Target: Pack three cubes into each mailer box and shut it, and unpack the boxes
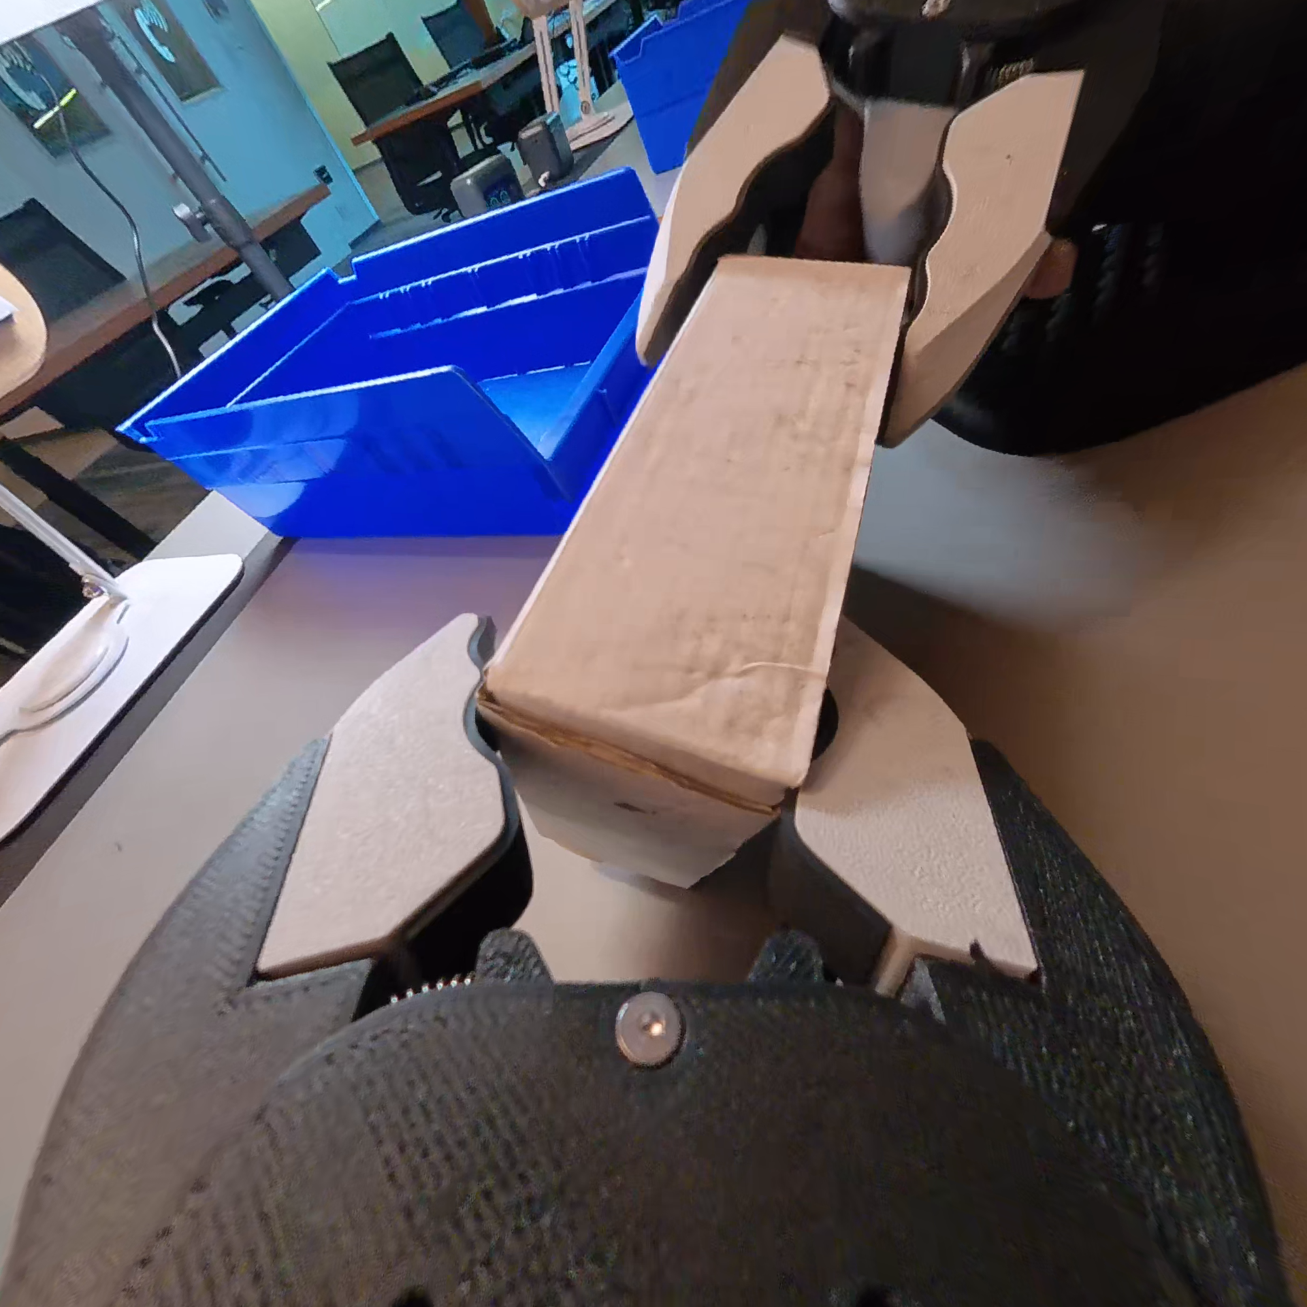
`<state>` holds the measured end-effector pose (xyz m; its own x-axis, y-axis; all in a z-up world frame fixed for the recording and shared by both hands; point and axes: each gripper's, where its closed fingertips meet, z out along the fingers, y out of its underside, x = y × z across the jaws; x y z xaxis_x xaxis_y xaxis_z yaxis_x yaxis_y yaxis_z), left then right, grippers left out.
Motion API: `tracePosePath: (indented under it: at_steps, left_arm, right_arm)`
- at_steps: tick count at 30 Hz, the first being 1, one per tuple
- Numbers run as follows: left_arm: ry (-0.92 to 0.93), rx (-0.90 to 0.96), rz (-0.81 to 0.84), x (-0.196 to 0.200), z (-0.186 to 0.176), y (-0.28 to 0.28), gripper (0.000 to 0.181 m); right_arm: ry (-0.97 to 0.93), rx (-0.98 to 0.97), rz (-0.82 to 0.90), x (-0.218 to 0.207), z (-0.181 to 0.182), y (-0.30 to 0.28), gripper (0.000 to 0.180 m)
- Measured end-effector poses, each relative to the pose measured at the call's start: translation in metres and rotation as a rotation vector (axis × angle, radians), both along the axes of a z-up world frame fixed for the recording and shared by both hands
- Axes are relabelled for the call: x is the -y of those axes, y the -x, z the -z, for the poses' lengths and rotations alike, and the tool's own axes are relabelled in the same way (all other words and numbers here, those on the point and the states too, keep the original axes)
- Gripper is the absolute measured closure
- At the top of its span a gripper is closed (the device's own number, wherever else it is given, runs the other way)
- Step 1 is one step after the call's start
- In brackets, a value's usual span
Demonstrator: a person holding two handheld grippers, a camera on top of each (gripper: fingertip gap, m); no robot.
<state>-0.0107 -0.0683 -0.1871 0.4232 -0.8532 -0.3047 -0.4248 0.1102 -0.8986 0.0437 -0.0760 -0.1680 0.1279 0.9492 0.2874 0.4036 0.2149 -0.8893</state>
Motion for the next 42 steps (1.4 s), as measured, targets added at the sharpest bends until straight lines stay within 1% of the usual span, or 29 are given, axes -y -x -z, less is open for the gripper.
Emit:
tracePosePath:
  at_steps: [2, 4, 7, 9, 11, 14, 18, 23, 28, 31, 33, 35, 37, 38, 42]
  left_arm:
    - [0.005, -0.006, -0.024, -0.002, 0.000, 0.002, 0.095]
    - [0.014, 0.002, -0.045, -0.005, 0.000, 0.005, 0.095]
    - [0.043, 0.015, -0.057, -0.008, 0.000, 0.005, 0.095]
    - [0.068, 0.013, -0.068, -0.008, 0.001, 0.006, 0.095]
    - [0.108, 0.022, -0.076, -0.008, 0.001, 0.006, 0.094]
    - [0.137, 0.028, -0.094, -0.008, 0.002, 0.009, 0.095]
    - [0.119, -0.006, -0.136, -0.011, 0.004, 0.013, 0.096]
    - [0.149, 0.001, -0.133, -0.013, 0.005, 0.015, 0.096]
    - [0.166, -0.032, -0.121, -0.009, 0.006, 0.012, 0.096]
    - [0.169, -0.061, -0.142, -0.008, 0.006, 0.014, 0.097]
    - [0.160, -0.079, -0.147, -0.006, 0.004, 0.014, 0.098]
    - [0.163, -0.093, -0.151, -0.003, 0.003, 0.012, 0.099]
    - [0.143, -0.118, -0.122, 0.005, 0.005, 0.006, 0.099]
    - [0.121, -0.136, -0.135, 0.007, 0.005, 0.004, 0.099]
    - [0.022, -0.146, -0.173, -0.001, 0.001, 0.008, 0.098]
  right_arm:
    - [-0.030, -0.002, 0.032, -0.002, -0.009, -0.001, 0.111]
    - [-0.077, 0.015, 0.100, -0.006, -0.018, -0.002, 0.110]
    - [-0.280, 0.093, 0.173, -0.005, -0.028, 0.001, 0.112]
    - [-0.374, 0.154, 0.209, -0.004, -0.032, 0.005, 0.115]
    - [-0.473, 0.188, 0.232, -0.003, -0.036, 0.010, 0.119]
    - [-0.561, 0.205, 0.249, 0.000, -0.040, 0.016, 0.131]
    - [-0.620, 0.217, 0.279, 0.000, -0.043, 0.018, 0.139]
    - [-0.664, 0.233, 0.278, 0.000, -0.043, 0.023, 0.146]
    - [-0.789, 0.315, 0.262, 0.003, -0.038, 0.033, 0.150]
    - [-0.885, 0.382, 0.265, 0.002, -0.035, 0.036, 0.151]
    - [-0.910, 0.403, 0.263, 0.003, -0.033, 0.039, 0.156]
    - [-0.948, 0.438, 0.257, 0.003, -0.031, 0.043, 0.167]
    - [-0.978, 0.446, 0.259, 0.000, -0.032, 0.048, 0.172]
    - [-0.975, 0.454, 0.258, -0.002, -0.031, 0.050, 0.178]
    - [-0.874, 0.454, 0.233, -0.004, -0.034, 0.051, 0.178]
